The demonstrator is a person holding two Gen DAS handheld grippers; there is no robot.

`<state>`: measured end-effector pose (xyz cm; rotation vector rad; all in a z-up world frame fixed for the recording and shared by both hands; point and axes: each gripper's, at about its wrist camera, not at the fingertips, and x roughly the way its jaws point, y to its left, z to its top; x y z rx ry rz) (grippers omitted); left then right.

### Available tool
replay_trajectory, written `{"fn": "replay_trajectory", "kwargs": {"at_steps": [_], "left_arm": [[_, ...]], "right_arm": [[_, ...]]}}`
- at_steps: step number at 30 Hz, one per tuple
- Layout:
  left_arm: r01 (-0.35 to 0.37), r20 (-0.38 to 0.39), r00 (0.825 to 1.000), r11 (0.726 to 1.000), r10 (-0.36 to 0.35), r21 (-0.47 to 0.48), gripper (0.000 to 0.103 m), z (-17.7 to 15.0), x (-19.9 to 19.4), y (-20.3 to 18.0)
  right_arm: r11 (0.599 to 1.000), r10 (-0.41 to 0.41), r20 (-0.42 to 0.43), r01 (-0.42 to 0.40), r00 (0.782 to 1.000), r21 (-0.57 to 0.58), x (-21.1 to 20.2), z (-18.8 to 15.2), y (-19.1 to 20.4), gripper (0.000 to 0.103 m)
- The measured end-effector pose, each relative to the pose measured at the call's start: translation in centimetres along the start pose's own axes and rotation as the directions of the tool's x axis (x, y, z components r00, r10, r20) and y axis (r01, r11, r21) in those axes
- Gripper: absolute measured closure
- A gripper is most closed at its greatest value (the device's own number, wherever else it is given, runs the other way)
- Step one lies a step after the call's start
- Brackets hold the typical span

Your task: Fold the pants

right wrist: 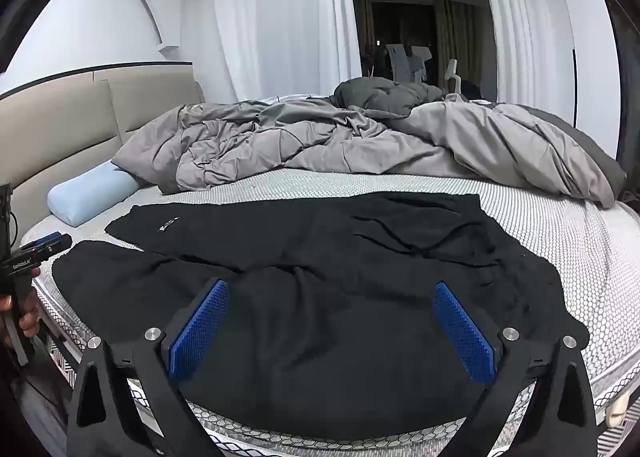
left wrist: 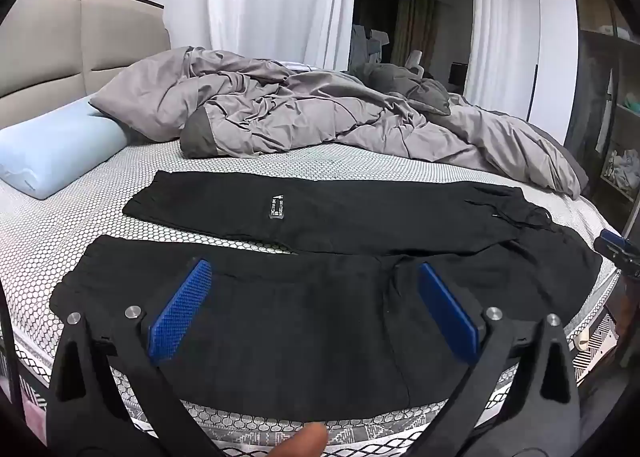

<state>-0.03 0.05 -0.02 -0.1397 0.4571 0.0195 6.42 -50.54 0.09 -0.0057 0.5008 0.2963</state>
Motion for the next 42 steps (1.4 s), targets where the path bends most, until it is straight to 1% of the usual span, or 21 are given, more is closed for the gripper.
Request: {"fn": "replay_trajectory", "kwargs": {"at_steps": [4,7,8,11,12,14,20,42], "left_arm": [[-0.015,-0.002,1.0,1.0,0.015,0.004,0.001,0.1,0.0,-0.2],[-0.024,-0.003,1.0,1.0,0.024,0.007,0.001,0.1,0.1,-0.5],[-0.012,0.003,1.0,1.0,0.012,0.001,0.001,0.1,-0.5,0.3],[-0.013,0.005,1.0,1.0,0.013,0.003,0.001,0.2,-1.0,0.6],[-0.012,-0.002,1.0,1.0,0.012,0.0,0.001,0.2,-0.3,0.6],[-0.014,-0.004,1.0,1.0,0.014,-0.001,0.001,0.2,-0.3,0.6],[-0.019,-0.004,1.0,1.0,0.019,0.0,0.001,0.0,-0.4,0.4],[-0.023,-0.003,1.0,1.0,0.023,-0.003,0.001,0.0,-0.3,0.8]], "right_arm": [[1.0,-0.021,0.002,0.021,1.0,-0.02,-0.3,0.1,0.4,0.0],[1.0,-0.016,-0.012,0.016,1.0,-0.016,-0.1,-0.2,0.4,0.0],[1.0,-0.016,-0.01,0.016,1.0,-0.012,-0.1,-0.2,0.3,0.0],[1.0,-0.022,-0.001,0.022,1.0,0.006,-0.1,-0.5,-0.6,0.0],[1.0,-0.021,-0.001,0.021,1.0,0.01,0.0,-0.5,-0.7,0.0],[0.999,-0.029,-0.01,0.029,1.0,0.021,0.0,0.0,-0.4,0.0],[1.0,-0.03,-0.016,0.03,0.999,0.0,0.2,0.0,-0.2,0.0],[0.999,-0.039,-0.011,0.039,0.999,0.006,0.1,-0.2,-0.5,0.0]]}}
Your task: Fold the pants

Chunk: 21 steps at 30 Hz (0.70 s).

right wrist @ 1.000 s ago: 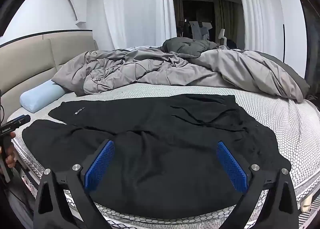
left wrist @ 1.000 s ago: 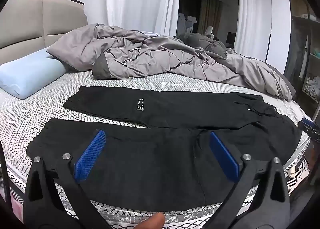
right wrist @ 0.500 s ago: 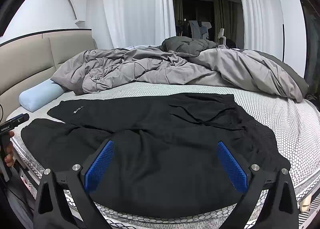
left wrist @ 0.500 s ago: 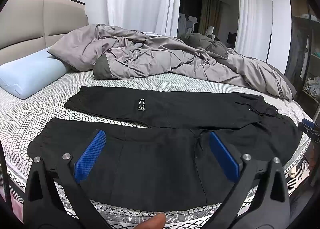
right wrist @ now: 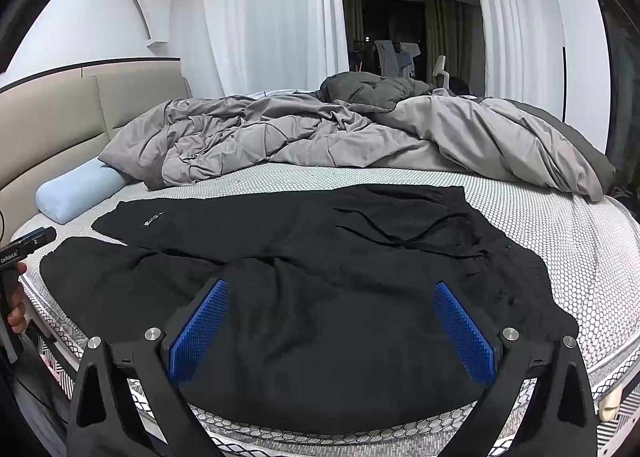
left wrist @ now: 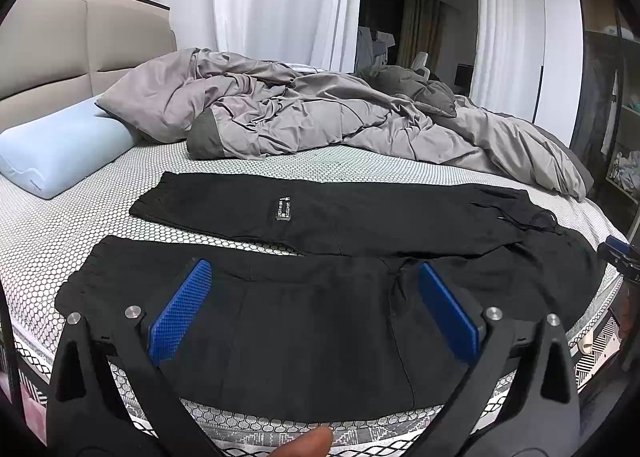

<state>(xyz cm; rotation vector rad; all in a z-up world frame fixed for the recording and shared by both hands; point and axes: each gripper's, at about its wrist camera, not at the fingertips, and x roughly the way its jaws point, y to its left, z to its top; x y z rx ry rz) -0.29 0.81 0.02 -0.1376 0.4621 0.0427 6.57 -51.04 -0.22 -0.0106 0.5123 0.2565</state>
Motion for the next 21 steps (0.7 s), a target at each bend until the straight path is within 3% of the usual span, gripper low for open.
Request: {"fn": "replay_trajectory", "kwargs": {"at_steps": [21], "left_arm": [[-0.004,0.003,1.0,1.0,0.004,-0.002,0.001,0.09,-0.05,0.47]], "right_arm": [[1.0,-0.002,-0.003,0.002,1.0,0.003,-0.03,-0.08,-0.17,0.0]]}}
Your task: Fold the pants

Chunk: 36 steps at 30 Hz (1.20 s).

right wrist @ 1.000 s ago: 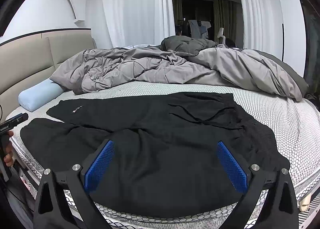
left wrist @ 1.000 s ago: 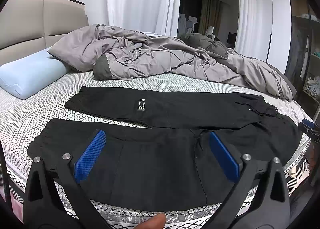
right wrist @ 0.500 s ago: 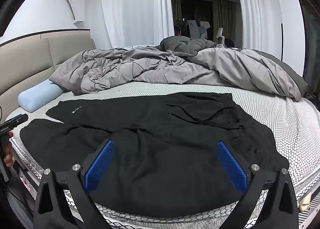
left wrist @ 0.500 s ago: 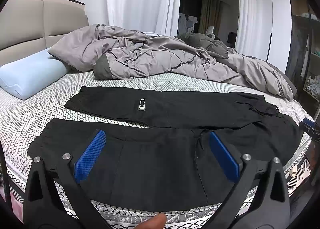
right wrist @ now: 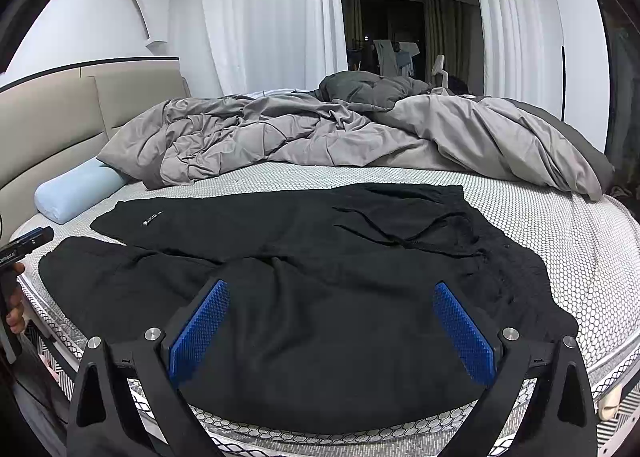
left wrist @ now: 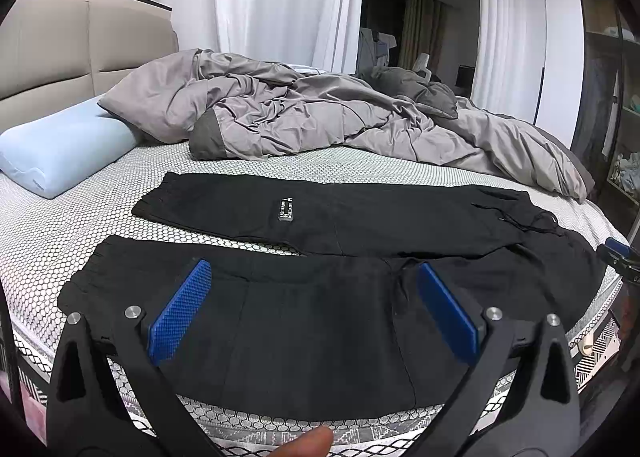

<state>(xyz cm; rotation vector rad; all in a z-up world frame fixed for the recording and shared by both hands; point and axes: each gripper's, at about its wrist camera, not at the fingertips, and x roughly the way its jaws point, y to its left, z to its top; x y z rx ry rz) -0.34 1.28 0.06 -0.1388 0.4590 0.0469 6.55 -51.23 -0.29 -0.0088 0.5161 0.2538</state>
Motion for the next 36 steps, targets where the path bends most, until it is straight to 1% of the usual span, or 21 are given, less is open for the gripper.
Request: {"fn": "replay_trajectory", "kwargs": {"at_steps": [6,12,22,28,36], "left_arm": [[0.009,0.008,1.0,1.0,-0.009,-0.024,0.001,0.3,-0.6,0.7],[0.005,0.01,1.0,0.999,-0.005,-0.053,0.001,0.7,-0.9,0.8],[-0.016,0.011,1.0,1.0,0.016,-0.014,0.001,0.3,-1.0,0.0],[-0.035,0.008,0.999,0.998,0.035,-0.047,0.001,0.3,-0.8,0.4],[-0.055,0.012,0.998,0.995,0.056,-0.079,0.001,0.7,-0.8,1.6]], "right_arm": [[1.0,-0.007,-0.009,0.007,1.0,-0.009,0.3,0.0,0.1,0.0],[1.0,-0.022,-0.039,0.022,0.999,-0.004,0.9,-0.1,-0.1,0.0],[1.0,-0.014,-0.043,0.014,0.999,-0.001,0.9,-0.3,-0.3,0.0],[1.0,0.004,-0.044,-0.003,0.999,0.025,1.0,-0.4,-0.5,0.0],[0.999,0.003,-0.046,-0.001,0.999,0.033,0.8,-0.5,-0.7,0.0]]}}
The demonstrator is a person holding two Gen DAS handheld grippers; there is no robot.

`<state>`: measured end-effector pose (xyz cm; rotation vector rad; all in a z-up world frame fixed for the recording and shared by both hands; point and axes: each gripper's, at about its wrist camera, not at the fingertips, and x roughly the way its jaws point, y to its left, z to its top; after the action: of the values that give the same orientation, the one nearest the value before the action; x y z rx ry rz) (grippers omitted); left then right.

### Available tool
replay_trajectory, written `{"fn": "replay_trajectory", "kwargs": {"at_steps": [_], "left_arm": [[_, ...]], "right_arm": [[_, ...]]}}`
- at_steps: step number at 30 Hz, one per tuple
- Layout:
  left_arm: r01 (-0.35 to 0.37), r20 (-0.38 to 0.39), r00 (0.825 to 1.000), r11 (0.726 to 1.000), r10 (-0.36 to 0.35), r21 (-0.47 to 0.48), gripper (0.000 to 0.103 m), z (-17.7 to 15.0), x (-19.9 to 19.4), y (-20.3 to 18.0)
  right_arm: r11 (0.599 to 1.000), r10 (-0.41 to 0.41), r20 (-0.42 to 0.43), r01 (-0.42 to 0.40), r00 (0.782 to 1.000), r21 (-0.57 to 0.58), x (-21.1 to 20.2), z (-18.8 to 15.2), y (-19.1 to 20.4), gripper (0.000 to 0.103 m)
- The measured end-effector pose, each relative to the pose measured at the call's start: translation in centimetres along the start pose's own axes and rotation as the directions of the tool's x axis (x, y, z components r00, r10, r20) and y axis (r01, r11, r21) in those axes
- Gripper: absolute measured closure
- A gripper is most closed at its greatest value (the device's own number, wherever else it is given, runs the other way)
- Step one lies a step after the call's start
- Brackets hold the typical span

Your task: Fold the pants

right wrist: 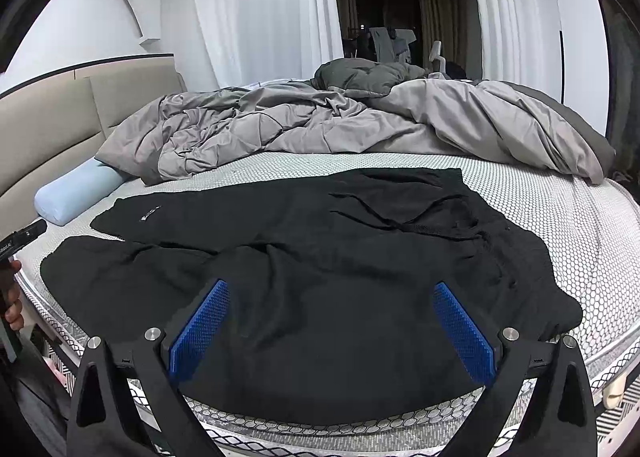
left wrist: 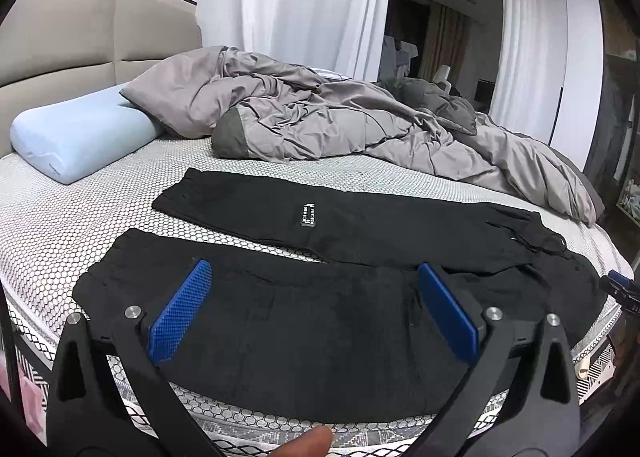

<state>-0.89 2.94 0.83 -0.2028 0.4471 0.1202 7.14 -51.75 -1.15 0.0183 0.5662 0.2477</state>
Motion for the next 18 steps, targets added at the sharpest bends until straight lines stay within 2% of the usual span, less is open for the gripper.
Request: {"fn": "replay_trajectory", "kwargs": {"at_steps": [6,10,14,16,18], "left_arm": [[-0.037,-0.012,0.999,0.999,0.037,-0.007,0.001,0.0,0.2,0.8],[-0.064,-0.034,0.998,0.993,0.061,-0.095,0.001,0.0,0.4,3.6],[-0.155,-0.077,0.987,0.971,0.143,-0.18,0.001,-0.8,0.1,7.6],[-0.172,-0.11,0.983,0.954,0.149,-0.246,0.001,-1.3,0.0,9.9],[-0.165,-0.153,0.981,0.935,0.121,-0.314,0.001,-2.0,0.3,12.1]], "right_arm": [[1.0,-0.013,0.013,0.013,1.0,0.006,-0.3,-0.2,-0.1,0.0],[0.994,-0.107,0.007,0.107,0.994,0.013,-0.4,-0.2,-0.4,0.0],[0.99,-0.138,-0.007,0.138,0.99,-0.011,-0.5,-0.5,-0.5,0.0],[0.987,-0.159,-0.02,0.159,0.987,0.002,-0.4,-0.6,-1.1,0.0],[0.989,-0.144,-0.035,0.145,0.989,0.039,-0.2,-0.6,-1.9,0.0]]}}
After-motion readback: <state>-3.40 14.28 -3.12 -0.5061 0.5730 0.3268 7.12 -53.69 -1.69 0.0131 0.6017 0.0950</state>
